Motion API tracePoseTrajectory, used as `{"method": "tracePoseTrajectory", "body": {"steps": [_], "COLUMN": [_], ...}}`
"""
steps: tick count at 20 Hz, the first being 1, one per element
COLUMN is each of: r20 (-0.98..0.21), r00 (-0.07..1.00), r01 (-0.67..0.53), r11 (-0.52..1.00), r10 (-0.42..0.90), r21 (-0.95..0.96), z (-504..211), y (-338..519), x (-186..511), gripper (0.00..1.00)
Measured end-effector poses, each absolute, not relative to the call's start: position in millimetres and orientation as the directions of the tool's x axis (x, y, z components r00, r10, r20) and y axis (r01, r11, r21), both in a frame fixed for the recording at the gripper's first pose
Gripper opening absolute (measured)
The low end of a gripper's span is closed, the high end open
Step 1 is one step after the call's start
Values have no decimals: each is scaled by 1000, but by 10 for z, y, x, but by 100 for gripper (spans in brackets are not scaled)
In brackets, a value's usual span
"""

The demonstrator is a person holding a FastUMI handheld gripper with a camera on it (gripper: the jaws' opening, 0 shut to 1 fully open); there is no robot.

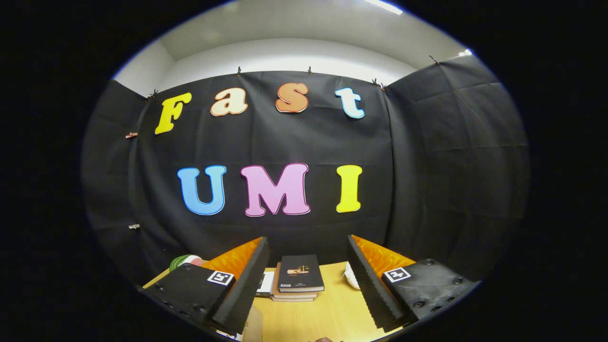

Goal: Open the storage box then place both shoes into the box .Put the left shoe in first, then the right shoe, with the right side of both shoes facing outward in a uniform manner.

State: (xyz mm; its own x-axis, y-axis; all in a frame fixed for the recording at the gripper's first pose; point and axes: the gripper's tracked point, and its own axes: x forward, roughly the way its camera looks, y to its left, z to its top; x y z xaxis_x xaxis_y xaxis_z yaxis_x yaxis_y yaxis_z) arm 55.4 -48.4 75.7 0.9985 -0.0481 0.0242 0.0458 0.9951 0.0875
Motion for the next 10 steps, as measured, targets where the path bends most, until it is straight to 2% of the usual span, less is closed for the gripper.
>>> {"method": "tracePoseTrajectory", "body": {"steps": [10], "r20": [12], "r00": [1000], "r01": [3], "r11": [997], "r10": [-4], "r21": [84], "z": [682], "y": [-214], "x": [558], "gripper": [98]}}
